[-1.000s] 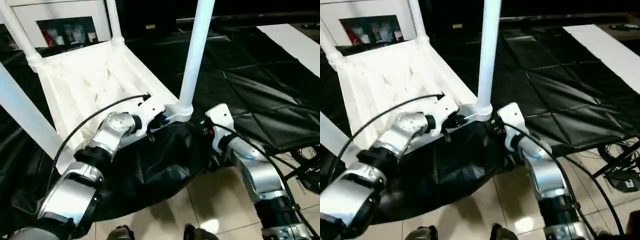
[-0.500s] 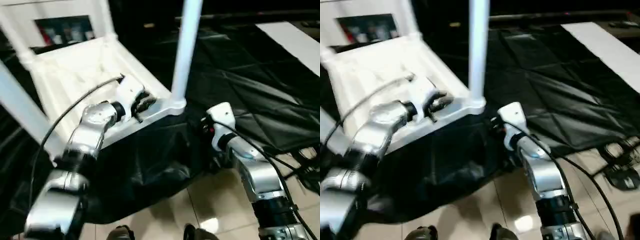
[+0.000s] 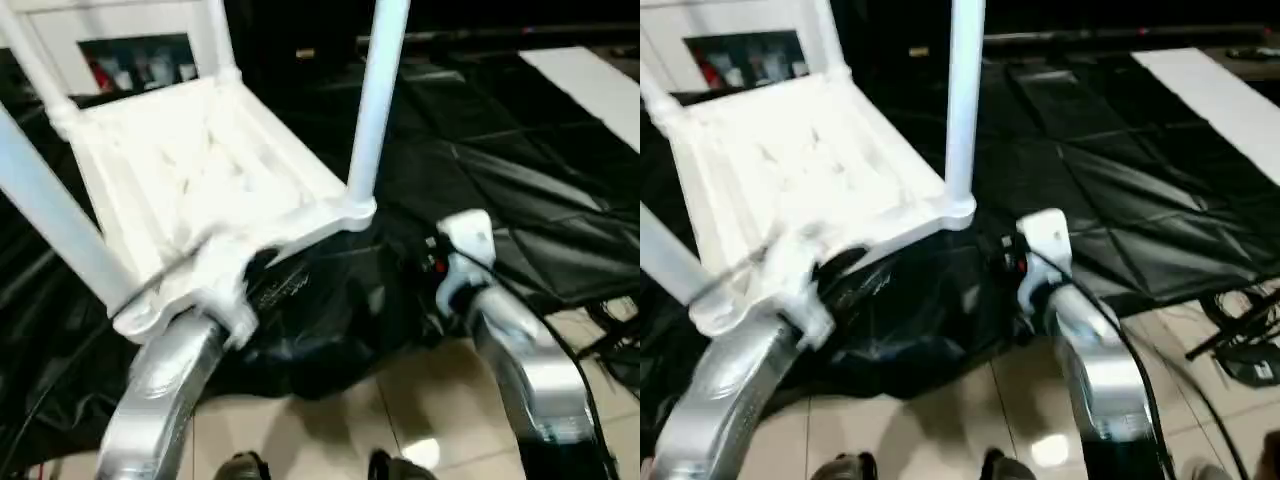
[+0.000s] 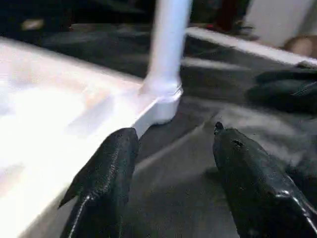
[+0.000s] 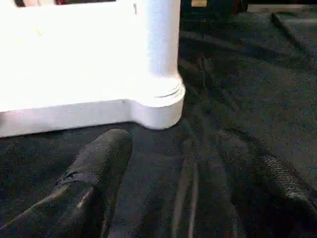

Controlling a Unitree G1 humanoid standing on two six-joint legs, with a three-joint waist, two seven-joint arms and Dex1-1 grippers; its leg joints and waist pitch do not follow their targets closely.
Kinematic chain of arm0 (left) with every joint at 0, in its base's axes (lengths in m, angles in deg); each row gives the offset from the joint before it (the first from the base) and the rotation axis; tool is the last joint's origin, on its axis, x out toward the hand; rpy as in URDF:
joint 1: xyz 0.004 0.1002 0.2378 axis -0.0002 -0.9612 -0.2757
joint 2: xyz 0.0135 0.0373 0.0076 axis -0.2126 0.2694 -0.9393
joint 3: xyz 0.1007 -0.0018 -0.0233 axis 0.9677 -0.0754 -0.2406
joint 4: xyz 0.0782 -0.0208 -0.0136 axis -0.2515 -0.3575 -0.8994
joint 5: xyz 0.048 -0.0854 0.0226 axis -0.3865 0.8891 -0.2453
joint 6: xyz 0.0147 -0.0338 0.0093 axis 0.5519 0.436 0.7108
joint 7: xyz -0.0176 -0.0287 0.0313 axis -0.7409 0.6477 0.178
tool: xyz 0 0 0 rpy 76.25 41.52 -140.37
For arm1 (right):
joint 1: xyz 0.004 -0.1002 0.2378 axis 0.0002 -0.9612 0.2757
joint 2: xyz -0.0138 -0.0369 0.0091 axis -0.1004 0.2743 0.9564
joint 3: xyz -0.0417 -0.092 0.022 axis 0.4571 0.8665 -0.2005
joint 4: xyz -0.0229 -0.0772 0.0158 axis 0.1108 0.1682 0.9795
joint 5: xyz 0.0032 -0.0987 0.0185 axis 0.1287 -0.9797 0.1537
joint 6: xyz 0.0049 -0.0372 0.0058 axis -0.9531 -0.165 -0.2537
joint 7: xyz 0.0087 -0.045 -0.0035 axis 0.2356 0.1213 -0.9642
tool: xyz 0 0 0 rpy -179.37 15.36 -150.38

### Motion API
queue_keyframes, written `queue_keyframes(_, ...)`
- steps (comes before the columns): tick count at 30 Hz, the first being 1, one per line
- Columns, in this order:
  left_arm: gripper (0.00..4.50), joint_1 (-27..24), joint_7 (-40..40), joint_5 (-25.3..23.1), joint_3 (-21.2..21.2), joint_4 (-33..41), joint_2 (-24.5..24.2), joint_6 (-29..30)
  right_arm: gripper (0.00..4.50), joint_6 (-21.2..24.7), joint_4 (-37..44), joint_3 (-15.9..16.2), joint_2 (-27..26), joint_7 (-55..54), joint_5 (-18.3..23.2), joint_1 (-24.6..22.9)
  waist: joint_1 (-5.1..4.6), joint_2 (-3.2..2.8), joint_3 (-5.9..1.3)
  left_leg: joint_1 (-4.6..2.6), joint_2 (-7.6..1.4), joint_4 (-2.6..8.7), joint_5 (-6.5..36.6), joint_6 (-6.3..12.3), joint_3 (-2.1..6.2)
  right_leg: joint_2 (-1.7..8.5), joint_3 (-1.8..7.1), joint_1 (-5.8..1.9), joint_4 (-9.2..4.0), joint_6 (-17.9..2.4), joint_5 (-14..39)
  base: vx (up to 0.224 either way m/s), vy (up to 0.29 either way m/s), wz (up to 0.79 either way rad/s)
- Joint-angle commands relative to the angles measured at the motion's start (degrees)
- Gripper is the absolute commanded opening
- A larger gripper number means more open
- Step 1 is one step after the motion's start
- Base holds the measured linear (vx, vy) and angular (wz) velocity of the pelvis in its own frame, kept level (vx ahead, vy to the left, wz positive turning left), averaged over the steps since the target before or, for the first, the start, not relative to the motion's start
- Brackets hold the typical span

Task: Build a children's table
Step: Rotate leg to tighten, then rotate table base

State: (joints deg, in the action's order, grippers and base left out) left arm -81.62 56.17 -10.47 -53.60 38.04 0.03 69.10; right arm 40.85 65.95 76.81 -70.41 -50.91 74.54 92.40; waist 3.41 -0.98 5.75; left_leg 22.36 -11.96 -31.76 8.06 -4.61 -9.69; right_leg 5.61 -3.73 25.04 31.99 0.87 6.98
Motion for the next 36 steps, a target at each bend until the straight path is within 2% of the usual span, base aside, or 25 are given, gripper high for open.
queue_keyframes(1,3.19,-1.76,0.83,0.26,-1.36,3.39,-0.66,-1.05,3.16,0.40,1.56,0.83,1.01,0.29,-0.58,-1.61,-0.02,0.05,-3.54,-0.60,-0.23,4.09,27.08,0.10,0.01,0.84,1.13,-2.22,-5.26,-1.68,33.49,0.000,0.000,0.00)
queue_keyframes(7,3.62,-0.80,5.42,-1.01,-5.12,2.83,-2.37,1.88,3.16,0.56,1.01,1.87,0.84,-0.53,-1.06,-1.71,-0.30,0.07,-2.90,-1.29,0.54,3.59,30.31,-0.54,0.41,0.51,0.27,-1.41,-6.66,2.16,42.01,0.000,0.000,0.00)
queue_keyframes(8,3.94,-0.58,6.27,-1.73,-5.53,2.47,-2.67,2.29,3.16,0.63,1.02,2.25,1.06,-0.31,-1.12,-1.55,-0.48,0.06,-2.84,-1.17,0.63,3.66,30.55,-0.65,0.61,0.49,-0.08,-1.66,-6.88,2.60,42.48,-0.050,0.006,-0.06)
queue_keyframes(12,4.11,-1.24,6.31,-0.50,-6.81,2.82,-3.08,1.92,3.16,0.15,0.38,3.91,1.93,1.28,-1.41,-0.44,-1.11,-0.56,-2.69,-0.87,0.32,4.40,33.28,-0.80,1.61,0.49,-1.17,-2.83,-7.37,2.46,41.05,0.000,0.000,0.00)
queue_keyframes(14,4.39,-2.51,4.19,1.16,-6.06,4.29,-3.38,2.01,3.16,0.09,-0.08,4.45,2.22,1.90,-1.51,0.24,-1.64,-1.50,-2.06,-1.62,-0.93,5.73,40.60,-0.64,2.34,0.09,-2.16,-3.41,-7.28,0.53,37.01,0.000,0.000,0.00)
queue_keyframes(15,4.39,-3.53,2.88,2.70,-5.78,5.12,-3.61,2.08,3.16,0.03,-0.56,4.67,2.16,2.12,-1.47,0.82,-1.93,-1.38,-1.73,-1.33,-1.32,6.35,42.85,-0.62,2.55,-0.08,-2.38,-3.91,-6.80,0.29,35.70,0.000,0.000,0.00)
queue_keyframes(17,4.43,-5.58,0.80,5.38,-5.86,5.97,-4.22,3.03,3.16,0.14,-1.41,5.12,2.01,3.12,-0.82,2.00,-1.69,-1.62,-1.06,-0.11,-2.67,8.70,49.90,-1.07,2.77,-0.28,-1.86,-5.43,-2.89,-0.74,33.00,-0.041,-0.004,-0.04)
queue_keyframes(18,4.47,-6.99,-0.48,6.49,-6.27,5.78,-4.79,3.28,3.16,-0.27,-2.25,5.77,2.15,4.16,-0.69,3.03,-0.01,-2.11,-0.84,1.10,-3.87,10.86,53.71,-1.70,1.74,-0.45,-0.16,-6.18,3.32,-2.49,26.91,-0.080,-0.037,0.09)
queue_keyframes(19,4.48,-8.34,-1.23,6.69,-6.85,5.34,-5.34,2.73,3.16,-0.65,-3.49,6.66,2.38,5.68,-0.42,4.35,1.17,-1.54,-0.06,0.29,-3.47,11.14,54.73,-1.77,-0.63,-1.34,1.24,-3.94,4.18,-2.89,30.38,-0.080,-0.037,0.09)
queue_keyframes(20,4.48,-9.20,-1.59,6.70,-7.33,5.03,-5.68,2.22,3.16,-0.95,-4.49,7.31,2.57,6.78,-0.28,5.41,0.49,0.77,0.48,-8.57,2.60,-1.94,42.00,-2.38,-1.49,0.38,-0.40,5.90,-11.05,2.78,59.58,-0.012,-0.084,0.25)
queue_keyframes(21,4.48,-10.01,-0.22,6.37,-9.10,4.28,-5.21,1.25,3.16,-2.12,-7.44,8.60,2.93,8.49,-0.76,8.01,-0.93,1.95,0.63,-6.78,4.22,-6.21,24.90,-0.19,0.96,5.42,0.14,3.02,-11.80,3.31,66.72,0.000,0.000,0.00)
queue_keyframes(22,4.48,-10.05,0.16,5.98,-9.20,4.31,-5.24,1.09,3.16,-2.39,-8.14,8.65,2.93,8.52,-0.92,8.54,-0.24,0.16,0.09,-4.82,3.38,-4.42,20.96,0.08,1.81,6.48,0.11,-0.65,-10.70,1.95,64.31,0.000,0.000,0.00)
queue_keyframes(23,4.48,-10.18,1.21,4.90,-9.49,4.38,-5.35,0.66,3.16,-3.12,-10.05,8.80,2.93,8.60,-1.36,9.99,-0.86,1.24,0.72,-3.75,1.85,-1.87,23.87,-0.07,1.92,5.36,-2.19,-2.15,-10.25,2.80,60.80,0.015,0.057,-0.36)
queue_keyframes(24,4.48,-10.31,2.16,3.82,-9.68,4.50,-5.51,0.24,3.16,-3.80,-11.84,8.88,2.91,8.61,-1.76,11.33,-0.58,-1.31,0.49,-1.58,-0.77,3.48,36.59,-0.49,3.14,1.03,-5.41,-5.24,-6.06,3.14,45.05,-0.051,-0.009,-0.15)
queue_keyframes(25,4.48,-9.00,5.94,0.36,-8.83,6.04,-4.97,-1.44,3.16,-4.44,-14.21,8.01,2.57,7.73,-1.96,13.35,2.63,-1.72,0.56,4.02,-4.18,9.28,52.16,-1.19,2.99,-0.24,-3.66,-9.31,8.56,-2.75,17.82,-0.051,-0.009,-0.15)
queue_keyframes(26,4.48,-9.00,5.94,0.36,-8.83,6.04,-4.97,-1.44,3.16,-4.44,-14.21,8.01,2.57,7.73,-1.96,13.35,5.15,-2.12,0.14,1.42,-4.56,9.69,50.20,1.44,0.04,-1.02,-0.64,-6.49,10.22,-3.57,13.29,-0.112,-0.117,0.20)
queue_keyframes(27,4.48,-8.51,7.12,-0.06,-8.53,6.59,-4.72,-1.77,3.16,-4.61,-14.60,7.62,2.40,7.40,-1.91,13.67,3.96,-0.42,-0.42,-1.30,-3.23,7.05,43.12,0.71,-0.19,0.27,2.97,-5.38,8.73,-2.12,23.93,-0.016,-0.160,0.26)
queue_keyframes(28,4.48,-7.56,9.29,-0.83,-8.10,7.38,-3.82,-0.98,3.16,-3.72,-14.40,6.53,1.77,5.71,-1.59,13.57,3.56,1.82,1.67,-7.71,1.59,-5.68,25.00,-1.67,0.59,7.43,3.64,3.21,-8.37,0.22,66.94,-0.016,-0.160,0.26)
queue_keyframes(29,4.48,-6.29,12.03,-1.96,-7.51,8.03,-2.35,0.03,3.16,-3.07,-13.34,4.88,0.82,3.05,-1.24,12.66,3.14,3.58,0.55,-6.01,2.29,-6.27,12.72,-0.63,1.49,7.07,5.06,1.90,-8.14,-0.18,72.30,-0.004,-0.092,-0.04)
queue_keyframes(30,4.48,-4.23,16.31,-3.97,-6.86,8.73,0.47,-0.03,3.16,-1.87,-10.75,1.78,-0.80,-2.81,-1.45,10.31,3.84,2.89,0.13,-2.56,1.30,-3.24,6.69,-1.05,2.84,7.26,4.34,-2.77,-5.88,-0.90,65.27,0.000,0.000,0.00)
queue_keyframes(31,4.48,-4.21,16.35,-3.99,-6.86,8.73,0.51,-0.07,3.16,-1.86,-10.72,1.75,-0.81,-2.89,-1.47,10.28,4.23,2.30,-0.60,-2.16,-0.11,1.24,10.99,-2.99,2.46,3.05,3.02,-3.20,-2.71,-2.22,45.95,0.000,0.000,0.00)
queue_keyframes(32,4.48,-3.83,18.16,-4.61,-7.17,8.82,2.13,-1.32,3.16,-1.96,-8.54,0.54,-0.90,-5.98,-2.77,7.79,3.91,0.79,-1.73,-2.92,-0.41,2.40,16.70,-3.49,2.38,1.35,2.69,-3.13,-1.34,-4.43,31.99,0.000,0.000,0.00)
queue_keyframes(33,4.48,-3.89,18.86,-4.73,-7.43,8.82,2.57,-1.64,3.16,-2.32,-7.56,0.31,-0.71,-6.84,-3.54,6.59,3.75,0.48,-1.79,-2.89,-0.86,2.81,17.82,-3.70,2.23,1.28,2.85,-3.18,-1.50,-5.49,27.34,-0.060,0.006,0.07)
queue_keyframes(34,4.48,-4.00,19.59,-5.06,-7.66,8.64,2.69,-1.38,3.16,-2.08,-6.20,0.00,-0.52,-6.48,-3.23,5.16,3.31,0.73,-1.42,-1.64,-0.79,3.53,19.57,-3.53,2.30,0.91,2.68,-4.18,-1.39,-6.28,23.59,-0.060,0.006,0.07)
queue_keyframes(36,4.48,-4.60,20.22,-4.11,-8.36,8.03,3.42,-2.31,3.16,-1.94,-2.77,-1.66,-0.78,-5.65,-1.42,1.58,2.87,1.22,-1.05,-1.71,-0.39,3.73,24.90,-2.77,2.07,1.34,2.39,-4.01,-2.72,-4.25,32.79,-0.038,0.055,-0.07)
